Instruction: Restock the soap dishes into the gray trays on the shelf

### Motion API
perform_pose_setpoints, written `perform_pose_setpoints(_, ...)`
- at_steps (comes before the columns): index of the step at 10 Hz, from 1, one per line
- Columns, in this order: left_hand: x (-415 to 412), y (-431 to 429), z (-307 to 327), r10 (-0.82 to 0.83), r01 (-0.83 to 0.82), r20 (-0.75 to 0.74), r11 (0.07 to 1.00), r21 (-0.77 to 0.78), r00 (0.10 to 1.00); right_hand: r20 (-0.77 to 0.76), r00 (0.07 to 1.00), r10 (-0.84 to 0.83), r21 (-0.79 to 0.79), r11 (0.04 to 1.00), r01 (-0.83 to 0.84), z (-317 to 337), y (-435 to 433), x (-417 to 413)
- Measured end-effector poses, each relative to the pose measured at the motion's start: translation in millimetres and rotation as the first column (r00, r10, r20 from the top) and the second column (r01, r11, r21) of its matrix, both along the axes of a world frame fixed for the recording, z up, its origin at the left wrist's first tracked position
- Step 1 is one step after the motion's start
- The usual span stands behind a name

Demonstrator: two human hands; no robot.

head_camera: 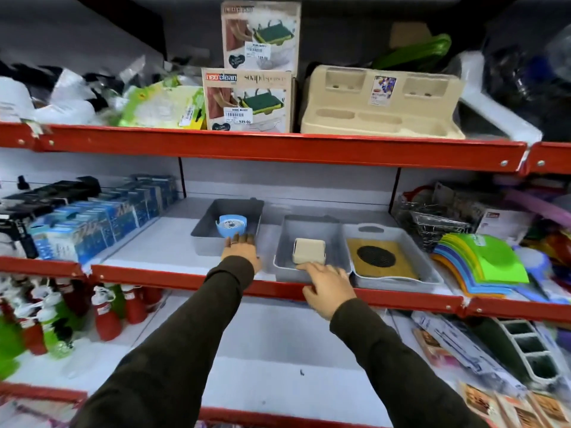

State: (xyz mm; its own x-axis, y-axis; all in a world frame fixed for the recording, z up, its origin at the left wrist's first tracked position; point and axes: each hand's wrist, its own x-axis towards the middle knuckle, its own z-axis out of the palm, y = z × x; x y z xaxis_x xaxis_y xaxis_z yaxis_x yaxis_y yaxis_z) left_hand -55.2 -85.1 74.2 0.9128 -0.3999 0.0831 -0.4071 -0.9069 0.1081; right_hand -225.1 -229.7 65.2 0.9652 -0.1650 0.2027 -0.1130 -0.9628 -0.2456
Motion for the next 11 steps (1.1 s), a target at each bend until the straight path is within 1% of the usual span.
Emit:
perform_pose_setpoints(1,1.5,-0.5,-4.8,0.009,-0.009,0.043,1.0,-0.017,0.999,0.054,0.998,0.015,0.006,1.0,-0.015,-8.2,-3.2,1.5)
perform_pose_setpoints(3,-53.1,0.1,-13.0,0.043,-0.026,0.12,0.99,-0.139,0.992,0.12,0.993,-0.019,0.01,1.0,0.018,-15.0,1.4,2.3)
perform_pose_setpoints(4,-79.5,2.1,-11.8,0.041,-0.023,0.105,0.987,-0.161,0.994,0.123,0.991,-0.047,0.022,0.999,0.045,-16.2,4.6,3.6)
perform_pose_setpoints(5,-96.6,1.2,-7.8,0.03,-0.019,0.072,0.989,-0.146,0.997,0.124,0.99,-0.063,0.036,0.998,0.059,-16.2,6.0,4.3)
perform_pose_setpoints(8,-112.8,6.7,2.2,0.0,-0.001,-0.005,0.976,-0.216,1.0,0.056,0.996,-0.073,0.05,0.996,0.07,-6.6,10.0,-2.9)
perform_pose_setpoints(9,-113.0,9.9,3.6,-0.029,0.022,-0.033,0.982,-0.188,0.999,0.008,0.998,-0.059,0.046,0.997,0.058,-1.2,10.0,-6.0)
perform_pose_setpoints(10,-117.7,14.9,10.5,-0.066,0.061,-0.039,0.991,-0.123,0.997,-0.03,0.998,-0.057,0.03,0.998,0.058,7.9,15.1,-13.9)
perform_pose_setpoints(11,-121.4,18.3,15.4,-0.1,0.097,-0.011,0.983,-0.154,0.995,0.055,0.995,-0.087,-0.023,0.996,0.089,17.7,16.0,-18.1)
